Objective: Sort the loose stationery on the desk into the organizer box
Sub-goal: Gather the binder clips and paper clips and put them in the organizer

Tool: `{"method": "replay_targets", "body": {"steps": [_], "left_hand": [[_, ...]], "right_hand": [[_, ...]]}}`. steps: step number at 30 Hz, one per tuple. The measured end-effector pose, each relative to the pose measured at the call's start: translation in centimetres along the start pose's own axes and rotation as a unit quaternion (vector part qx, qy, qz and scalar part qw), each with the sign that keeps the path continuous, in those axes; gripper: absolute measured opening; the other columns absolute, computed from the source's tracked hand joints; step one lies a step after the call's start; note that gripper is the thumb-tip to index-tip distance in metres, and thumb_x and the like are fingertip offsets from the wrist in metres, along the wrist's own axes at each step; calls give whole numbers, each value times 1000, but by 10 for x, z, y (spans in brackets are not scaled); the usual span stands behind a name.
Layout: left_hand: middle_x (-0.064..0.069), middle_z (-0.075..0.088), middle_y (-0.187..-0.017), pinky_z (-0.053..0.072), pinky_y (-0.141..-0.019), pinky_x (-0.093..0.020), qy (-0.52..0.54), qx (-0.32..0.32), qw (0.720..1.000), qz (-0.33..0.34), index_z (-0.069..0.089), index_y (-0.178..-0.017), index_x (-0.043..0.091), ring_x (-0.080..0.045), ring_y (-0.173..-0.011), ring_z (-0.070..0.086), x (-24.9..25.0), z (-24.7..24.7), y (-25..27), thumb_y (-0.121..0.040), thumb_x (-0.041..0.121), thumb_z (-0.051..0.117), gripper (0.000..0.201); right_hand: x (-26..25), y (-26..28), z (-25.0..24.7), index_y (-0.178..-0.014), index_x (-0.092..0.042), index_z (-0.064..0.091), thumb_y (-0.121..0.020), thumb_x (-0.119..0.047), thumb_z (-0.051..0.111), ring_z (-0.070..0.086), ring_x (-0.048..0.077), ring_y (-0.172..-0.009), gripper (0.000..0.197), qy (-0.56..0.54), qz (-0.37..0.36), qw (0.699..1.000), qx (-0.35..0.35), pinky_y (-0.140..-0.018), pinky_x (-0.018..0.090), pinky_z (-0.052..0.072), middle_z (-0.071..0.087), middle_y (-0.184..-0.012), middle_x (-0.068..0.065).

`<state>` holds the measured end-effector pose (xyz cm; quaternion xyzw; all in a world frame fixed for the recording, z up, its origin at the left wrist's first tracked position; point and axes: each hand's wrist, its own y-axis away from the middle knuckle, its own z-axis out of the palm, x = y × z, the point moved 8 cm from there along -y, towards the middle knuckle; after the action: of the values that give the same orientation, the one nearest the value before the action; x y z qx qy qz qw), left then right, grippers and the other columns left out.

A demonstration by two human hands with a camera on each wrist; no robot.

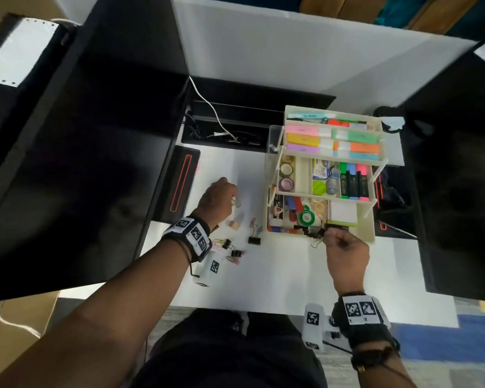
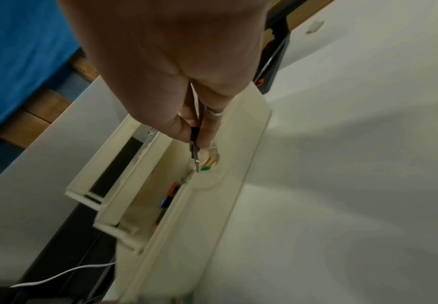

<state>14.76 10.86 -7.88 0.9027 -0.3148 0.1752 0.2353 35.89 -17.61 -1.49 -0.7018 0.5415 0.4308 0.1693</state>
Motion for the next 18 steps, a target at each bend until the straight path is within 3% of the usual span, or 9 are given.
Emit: {"method": "replay_targets", "body": {"steps": [2,5,6,8,10,11,14,16,18], "left_hand": [[-6,55,-109,55,-87,-39,19,4,1000,-17,71,-99,15,-28,-100,61,-1,0,1,-86,-1,71,20],[-7,61,-103,60,-77,-41,46,27,998,-37,73,-95,15,-24,-90,64,-3,-3,4,-88,-1,69,18],[-6,66,-100,62,-73,-40,61,33,997,-40,74,-92,17,-23,-85,68,-3,-5,5,-88,-1,70,19],[-4,74,-94,62,-73,-37,83,47,995,-38,76,-92,17,-20,-81,71,-1,-13,9,-88,0,72,18],[1,73,-89,61,-73,-33,113,71,991,-29,76,-92,17,-14,-79,69,7,-26,15,-87,2,76,15],[4,71,-85,60,-71,-30,138,92,986,-25,75,-92,17,-11,-75,67,14,-35,21,-87,4,78,14],[9,64,-81,53,-65,-18,195,156,968,25,73,-93,19,-6,-68,60,52,-59,47,-87,5,79,17],[7,66,-88,54,-69,-17,220,147,960,93,73,-96,18,-8,-73,62,90,-58,64,-88,5,78,17],[6,67,-94,55,-74,-16,234,97,958,133,73,-100,16,-5,-79,64,124,-41,71,-90,6,76,15]], "right_hand": [[-4,-12,-6,-96,-6,79,-90,-7,75,61,9,-70,7,16,-4,1000,3,-62,-3,40,73,-82,5],[-17,-23,-4,-87,-7,77,-90,-3,72,60,7,-66,7,44,-39,998,-18,-59,-1,40,71,-77,6],[-21,-28,-1,-83,-7,76,-90,-3,70,61,9,-64,11,61,-53,996,-28,-57,2,41,71,-74,5],[-25,-38,7,-69,-8,72,-89,-3,66,59,21,-58,21,124,-83,987,-60,-53,17,43,66,-63,5],[-27,-47,20,-57,-6,63,-85,-4,65,54,28,-54,28,206,-99,968,-100,-49,25,34,58,-53,8],[-26,-52,26,-58,-3,63,-84,-5,64,56,30,-56,26,235,-92,961,-118,-49,26,34,58,-55,11],[-26,-58,42,-85,5,69,-85,-7,59,69,40,-84,16,299,-64,937,-165,-66,35,54,70,-84,22],[-27,-60,48,-100,5,65,-89,-11,59,69,41,-95,21,317,-49,928,-187,-78,42,59,70,-99,24],[-25,-61,51,-107,3,64,-91,-18,60,69,41,-99,26,327,-33,921,-210,-81,41,59,70,-106,22]]}}
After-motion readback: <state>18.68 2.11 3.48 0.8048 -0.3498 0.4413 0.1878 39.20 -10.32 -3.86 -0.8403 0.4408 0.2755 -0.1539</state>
